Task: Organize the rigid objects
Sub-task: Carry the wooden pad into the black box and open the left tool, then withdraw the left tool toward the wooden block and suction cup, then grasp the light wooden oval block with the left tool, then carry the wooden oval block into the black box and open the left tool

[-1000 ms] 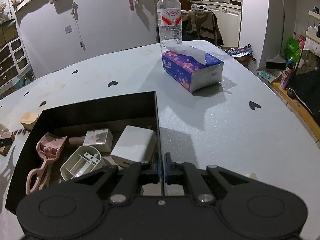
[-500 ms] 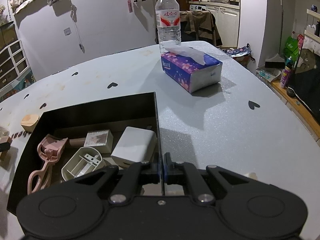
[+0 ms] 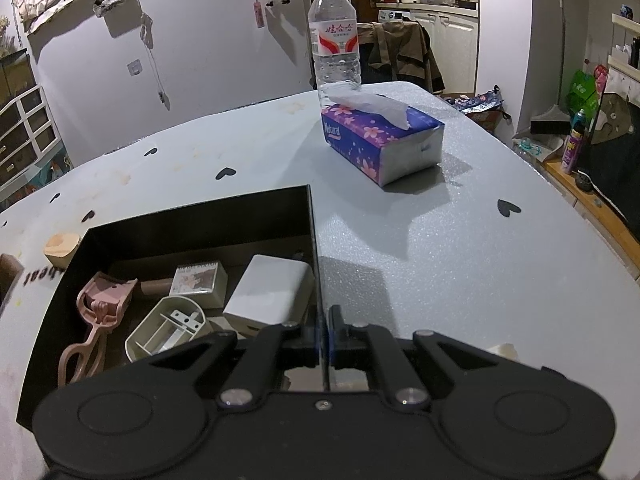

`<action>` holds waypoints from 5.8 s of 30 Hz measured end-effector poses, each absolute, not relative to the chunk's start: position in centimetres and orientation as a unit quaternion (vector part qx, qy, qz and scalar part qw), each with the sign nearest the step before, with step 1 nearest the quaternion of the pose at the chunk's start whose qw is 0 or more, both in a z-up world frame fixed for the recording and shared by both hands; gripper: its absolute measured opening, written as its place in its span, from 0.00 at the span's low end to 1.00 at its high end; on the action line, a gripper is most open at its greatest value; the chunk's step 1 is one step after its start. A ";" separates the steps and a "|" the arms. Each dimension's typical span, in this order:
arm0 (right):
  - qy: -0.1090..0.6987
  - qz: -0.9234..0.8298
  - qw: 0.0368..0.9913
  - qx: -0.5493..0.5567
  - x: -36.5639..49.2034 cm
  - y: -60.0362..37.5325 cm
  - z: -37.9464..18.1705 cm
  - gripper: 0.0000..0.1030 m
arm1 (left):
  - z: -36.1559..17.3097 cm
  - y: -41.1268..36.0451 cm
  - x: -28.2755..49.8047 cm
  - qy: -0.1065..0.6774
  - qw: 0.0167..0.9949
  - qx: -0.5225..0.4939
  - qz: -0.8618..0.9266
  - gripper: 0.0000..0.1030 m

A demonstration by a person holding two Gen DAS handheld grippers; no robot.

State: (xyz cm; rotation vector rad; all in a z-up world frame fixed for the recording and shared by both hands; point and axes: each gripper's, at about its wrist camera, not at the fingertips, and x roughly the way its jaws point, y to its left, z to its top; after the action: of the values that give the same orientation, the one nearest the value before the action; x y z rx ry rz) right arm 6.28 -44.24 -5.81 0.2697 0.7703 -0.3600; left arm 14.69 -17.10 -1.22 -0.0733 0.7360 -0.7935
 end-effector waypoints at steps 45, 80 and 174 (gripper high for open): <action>0.367 -0.161 0.904 0.151 6.0 -44.8 -6.0 0.06 | -3.3 -25.4 11.6 0.474 0.780 -0.102 -0.395 0.92; 0.368 -0.162 0.903 0.149 6.0 -44.9 -6.0 0.06 | -0.7 -16.0 12.5 0.365 0.880 -0.034 -0.301 1.00; 0.333 -0.173 0.918 0.123 4.1 -43.7 -4.2 0.03 | -4.8 -31.1 18.9 0.419 0.842 -0.014 -0.339 0.97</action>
State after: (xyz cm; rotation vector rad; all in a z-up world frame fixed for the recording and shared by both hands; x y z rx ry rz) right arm 4.12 -43.67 -4.18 0.2538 0.6854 -0.3566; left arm 18.90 -31.06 -4.81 -0.0302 0.8842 -0.7155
